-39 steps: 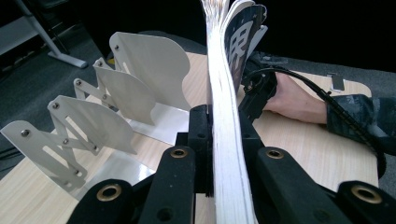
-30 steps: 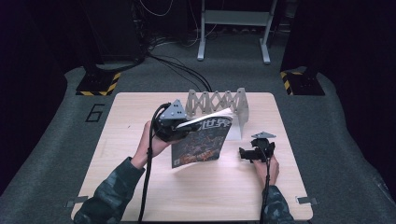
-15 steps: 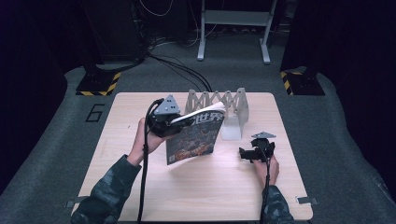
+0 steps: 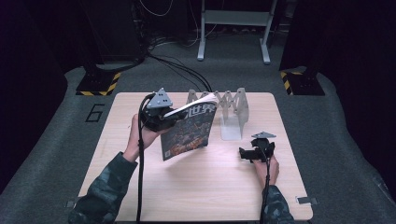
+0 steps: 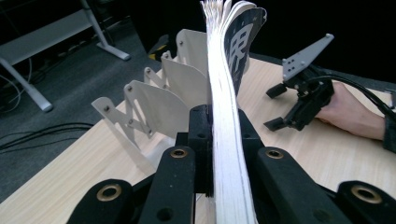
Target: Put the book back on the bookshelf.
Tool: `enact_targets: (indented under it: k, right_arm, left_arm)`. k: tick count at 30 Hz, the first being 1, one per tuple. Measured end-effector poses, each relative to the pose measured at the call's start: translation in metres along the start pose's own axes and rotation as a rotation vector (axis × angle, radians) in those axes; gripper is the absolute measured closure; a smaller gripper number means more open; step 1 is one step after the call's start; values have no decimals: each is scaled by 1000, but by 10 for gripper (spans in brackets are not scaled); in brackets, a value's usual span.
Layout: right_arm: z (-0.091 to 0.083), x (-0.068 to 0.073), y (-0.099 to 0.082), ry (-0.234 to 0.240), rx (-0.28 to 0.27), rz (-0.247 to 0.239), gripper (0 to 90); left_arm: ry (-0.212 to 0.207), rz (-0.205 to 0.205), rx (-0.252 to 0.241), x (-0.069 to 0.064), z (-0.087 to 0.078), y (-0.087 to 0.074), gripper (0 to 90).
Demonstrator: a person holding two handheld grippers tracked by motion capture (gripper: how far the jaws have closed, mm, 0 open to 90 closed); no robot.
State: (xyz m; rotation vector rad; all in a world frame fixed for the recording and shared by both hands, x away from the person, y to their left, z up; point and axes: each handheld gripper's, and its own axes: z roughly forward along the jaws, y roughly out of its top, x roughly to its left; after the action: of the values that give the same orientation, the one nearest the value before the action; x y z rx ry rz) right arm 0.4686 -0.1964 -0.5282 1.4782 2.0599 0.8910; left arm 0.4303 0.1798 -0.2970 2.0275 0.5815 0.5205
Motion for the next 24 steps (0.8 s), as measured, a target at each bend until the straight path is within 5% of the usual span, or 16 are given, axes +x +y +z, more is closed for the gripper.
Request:
enact_targets:
  k: [24]
  right_arm:
    - [0,-1,0,2,-2,-5,22]
  left_arm:
    - [99,-77,-11,25,-8,-7,821]
